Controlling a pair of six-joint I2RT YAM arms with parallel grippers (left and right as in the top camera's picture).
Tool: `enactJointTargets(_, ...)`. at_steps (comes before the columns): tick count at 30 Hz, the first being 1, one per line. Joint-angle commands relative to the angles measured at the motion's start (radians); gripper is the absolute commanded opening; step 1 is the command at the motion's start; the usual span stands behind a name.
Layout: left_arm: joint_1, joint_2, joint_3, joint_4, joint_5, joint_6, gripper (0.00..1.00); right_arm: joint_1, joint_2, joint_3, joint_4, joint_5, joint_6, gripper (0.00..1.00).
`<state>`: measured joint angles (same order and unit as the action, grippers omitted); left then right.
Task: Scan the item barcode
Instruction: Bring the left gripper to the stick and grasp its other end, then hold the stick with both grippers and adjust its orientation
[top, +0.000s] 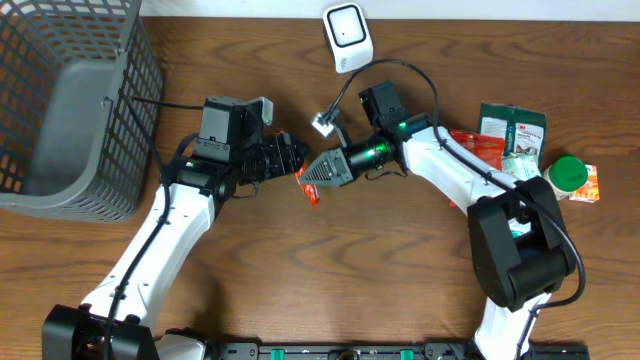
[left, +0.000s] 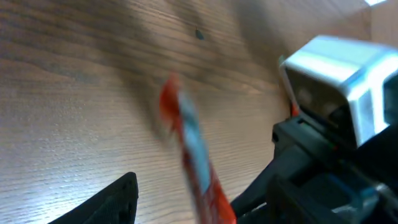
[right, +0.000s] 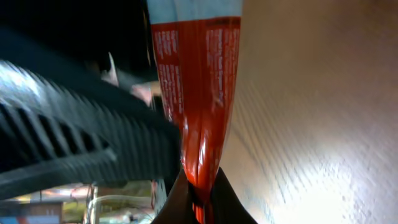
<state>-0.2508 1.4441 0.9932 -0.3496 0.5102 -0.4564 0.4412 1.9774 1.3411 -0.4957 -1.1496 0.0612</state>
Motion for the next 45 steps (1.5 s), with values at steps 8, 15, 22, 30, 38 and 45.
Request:
enactJointTargets(8, -0.004, 0.004, -0.008, 0.034, -0.002, -0.062, 0.49, 0.004, -0.033, 0.005, 0.051, -0.03, 0.133, 0.02)
enactJointTargets(15, -0.004, 0.004, -0.008, 0.045, -0.006, -0.062, 0.49, 0.005, -0.033, 0.005, 0.066, -0.031, 0.149, 0.04)
enactJointTargets(22, -0.004, 0.008, -0.01, 0.045, -0.024, -0.062, 0.49, 0.006, -0.037, 0.005, 0.089, -0.047, 0.171, 0.02)
enactJointTargets(30, -0.004, 0.01, -0.01, 0.064, -0.032, -0.063, 0.47, 0.006, -0.037, 0.005, 0.089, -0.091, 0.17, 0.02)
enactJointTargets(38, -0.028, 0.04, -0.01, 0.072, -0.076, -0.075, 0.41, 0.012, -0.037, 0.005, 0.094, -0.09, 0.169, 0.02)
enactJointTargets(45, -0.028, 0.046, -0.01, 0.103, -0.085, -0.084, 0.11, 0.011, -0.036, 0.005, 0.094, -0.09, 0.169, 0.08)
